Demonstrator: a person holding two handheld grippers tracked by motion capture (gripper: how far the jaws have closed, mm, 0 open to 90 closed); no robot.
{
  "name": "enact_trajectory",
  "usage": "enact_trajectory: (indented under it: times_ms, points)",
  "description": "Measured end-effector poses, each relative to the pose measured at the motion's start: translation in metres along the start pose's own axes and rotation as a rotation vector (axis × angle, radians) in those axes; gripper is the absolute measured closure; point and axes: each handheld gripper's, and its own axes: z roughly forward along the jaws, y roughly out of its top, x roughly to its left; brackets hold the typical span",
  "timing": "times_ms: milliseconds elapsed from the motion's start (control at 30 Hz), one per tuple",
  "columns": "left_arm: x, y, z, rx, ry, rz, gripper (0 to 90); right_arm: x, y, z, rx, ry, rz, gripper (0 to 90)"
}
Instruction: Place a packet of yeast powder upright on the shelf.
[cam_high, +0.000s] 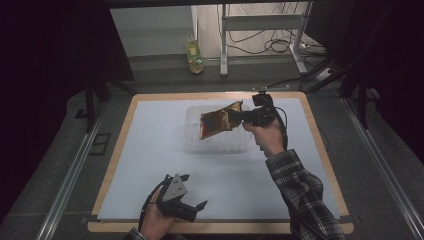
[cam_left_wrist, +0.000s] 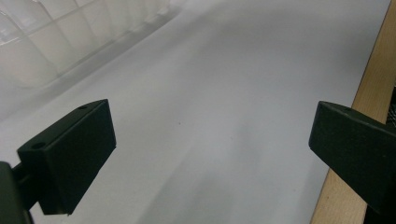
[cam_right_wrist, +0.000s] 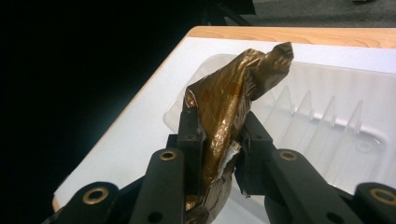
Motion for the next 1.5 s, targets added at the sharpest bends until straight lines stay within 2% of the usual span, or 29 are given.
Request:
enact_trajectory:
  times_ms: [233, 533, 667, 900, 1100, 1500]
  points:
    - [0.0, 0.0, 0.0, 0.0, -0.001, 0.002, 0.4, -0.001, 0.008, 0.019, 0.016, -0.033, 0.006, 73.9]
    - [-0.001, 0.0, 0.0, 0.001, -0.004, 0.005, 0.5, 0.005, 0.012, 0.039, 0.057, -0.085, -0.019, 73.6]
    - [-0.001, 0.0, 0.001, 0.002, -0.005, 0.006, 0.5, 0.009, 0.014, 0.046, 0.067, -0.09, -0.029, 73.0]
    - [-0.001, 0.0, 0.001, 0.004, -0.008, 0.009, 0.5, 0.012, 0.02, 0.054, 0.063, -0.083, -0.024, 71.7]
    - [-0.002, 0.0, 0.001, 0.0, -0.008, 0.008, 0.5, 0.011, 0.023, 0.062, 0.042, -0.058, -0.017, 71.1]
    - [-0.001, 0.001, -0.001, -0.022, -0.014, 0.001, 0.5, 0.006, 0.025, 0.081, -0.001, -0.034, 0.026, 70.4]
